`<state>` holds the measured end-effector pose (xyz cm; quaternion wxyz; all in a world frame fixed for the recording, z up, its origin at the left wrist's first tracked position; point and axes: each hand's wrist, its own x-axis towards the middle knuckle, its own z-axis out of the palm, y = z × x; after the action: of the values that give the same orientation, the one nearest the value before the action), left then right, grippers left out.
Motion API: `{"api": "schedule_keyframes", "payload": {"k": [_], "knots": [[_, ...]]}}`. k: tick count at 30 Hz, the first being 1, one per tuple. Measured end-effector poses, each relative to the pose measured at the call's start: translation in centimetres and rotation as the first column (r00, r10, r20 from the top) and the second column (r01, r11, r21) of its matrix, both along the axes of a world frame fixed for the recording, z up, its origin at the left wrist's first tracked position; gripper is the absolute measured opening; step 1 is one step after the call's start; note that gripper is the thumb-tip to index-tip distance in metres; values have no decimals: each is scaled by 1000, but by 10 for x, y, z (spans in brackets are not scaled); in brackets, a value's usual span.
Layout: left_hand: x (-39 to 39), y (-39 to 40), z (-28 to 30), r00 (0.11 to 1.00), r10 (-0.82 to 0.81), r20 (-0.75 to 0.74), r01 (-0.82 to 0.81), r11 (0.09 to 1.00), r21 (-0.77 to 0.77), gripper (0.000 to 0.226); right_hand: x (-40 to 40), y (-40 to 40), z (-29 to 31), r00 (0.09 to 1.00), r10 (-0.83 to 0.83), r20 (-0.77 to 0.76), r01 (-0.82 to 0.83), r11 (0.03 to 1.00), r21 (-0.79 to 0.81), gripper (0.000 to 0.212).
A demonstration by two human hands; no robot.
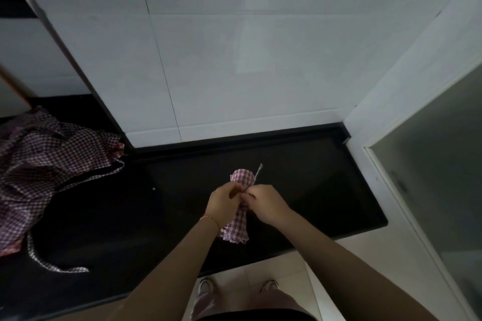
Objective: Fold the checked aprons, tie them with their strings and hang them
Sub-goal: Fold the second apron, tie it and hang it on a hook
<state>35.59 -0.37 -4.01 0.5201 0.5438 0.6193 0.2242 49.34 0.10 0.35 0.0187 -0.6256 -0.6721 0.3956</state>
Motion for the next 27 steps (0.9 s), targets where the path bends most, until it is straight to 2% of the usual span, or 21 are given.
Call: {"api": "schedule_keyframes", "payload": {"k": [2, 5, 7, 8, 10, 12, 13, 14, 16, 18, 19, 21, 27], "knots": [[-4, 2, -3, 998, -64, 1, 64, 997, -37, 20, -1, 3, 2, 999, 11, 40, -12, 1000, 24, 23], [-7, 1, -7, 989, -126, 80, 133, 988, -80, 16, -3, 10, 7, 996, 29, 79, -36, 996, 86, 28], [-5, -2, -4, 982, -161, 100, 170, 982, -81, 11, -7, 16, 14, 997, 55, 59, -58, 997, 53, 27], [-2, -2, -3, 985, -150, 87, 156, 984, -80, 7, -8, 19, 20, 1000, 26, -10, -26, 1000, -5, 27], [0, 0, -6, 994, -90, 61, 95, 992, -79, 15, -11, 27, 34, 967, -141, -210, 115, 985, -132, 30], [-1, 3, -8, 995, -30, 92, 43, 988, -146, 24, -7, 35, 38, 858, -343, -382, 304, 939, -160, 27], [-3, 4, -9, 991, 10, 132, 16, 981, -193, 24, -4, 38, 37, 824, -377, -423, 350, 926, -144, 24], [-4, 4, -9, 985, 44, 168, -3, 972, -234, 24, 0, 38, 36, 850, -346, -398, 332, 937, -106, 23], [-6, 4, -6, 974, 74, 212, -16, 965, -260, 22, 7, 31, 27, 975, -130, -182, 123, 991, -48, 24], [-6, 3, -5, 961, 99, 259, -28, 964, -264, 20, 11, 23, 15, 998, 65, -26, -66, 997, -45, 22], [-7, 3, -5, 955, 107, 275, -31, 962, -270, 20, 12, 21, 9, 996, 93, 5, -93, 995, -36, 20], [-6, 2, -3, 956, 111, 270, -35, 962, -271, 21, 14, 17, 4, 998, 53, 29, -52, 998, -29, 17], [-4, 4, -3, 957, 196, 214, -131, 950, -284, 23, 17, 11, 4, 994, -93, -56, 84, 987, -136, 18]]}}
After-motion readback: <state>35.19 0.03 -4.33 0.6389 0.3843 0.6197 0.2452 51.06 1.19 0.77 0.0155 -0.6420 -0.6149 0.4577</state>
